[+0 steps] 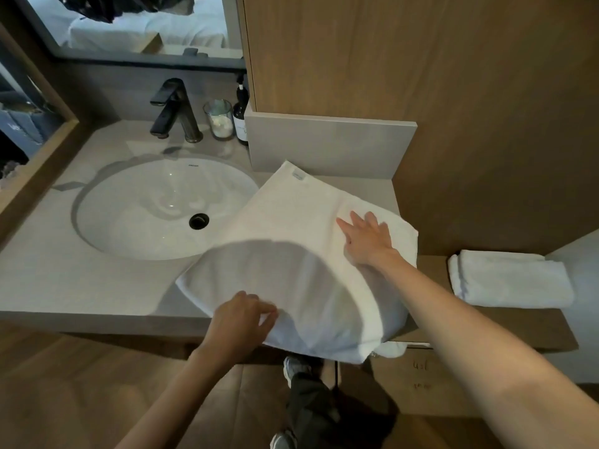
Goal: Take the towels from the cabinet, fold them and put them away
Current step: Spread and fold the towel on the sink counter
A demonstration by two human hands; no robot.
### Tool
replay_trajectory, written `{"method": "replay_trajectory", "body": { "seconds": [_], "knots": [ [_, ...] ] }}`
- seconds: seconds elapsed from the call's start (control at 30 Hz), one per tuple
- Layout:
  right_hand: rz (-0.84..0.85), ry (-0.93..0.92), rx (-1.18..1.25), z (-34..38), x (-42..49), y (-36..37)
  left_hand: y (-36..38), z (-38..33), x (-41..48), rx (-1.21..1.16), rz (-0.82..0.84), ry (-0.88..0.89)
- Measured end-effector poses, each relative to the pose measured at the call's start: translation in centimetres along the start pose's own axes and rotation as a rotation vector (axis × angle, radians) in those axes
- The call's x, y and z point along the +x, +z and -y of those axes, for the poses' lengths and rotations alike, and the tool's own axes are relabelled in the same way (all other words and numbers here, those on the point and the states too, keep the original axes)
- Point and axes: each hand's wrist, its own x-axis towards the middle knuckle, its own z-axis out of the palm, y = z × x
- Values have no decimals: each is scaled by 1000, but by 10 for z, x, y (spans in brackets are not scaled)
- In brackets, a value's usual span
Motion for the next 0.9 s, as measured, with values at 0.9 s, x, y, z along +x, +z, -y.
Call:
{"method": "replay_trajectory", "body": {
  "seconds": [0.9],
  "knots": [
    [-289,-384,276,20,-128,42,48,-21,-21,149,-9,423]
  ]
}}
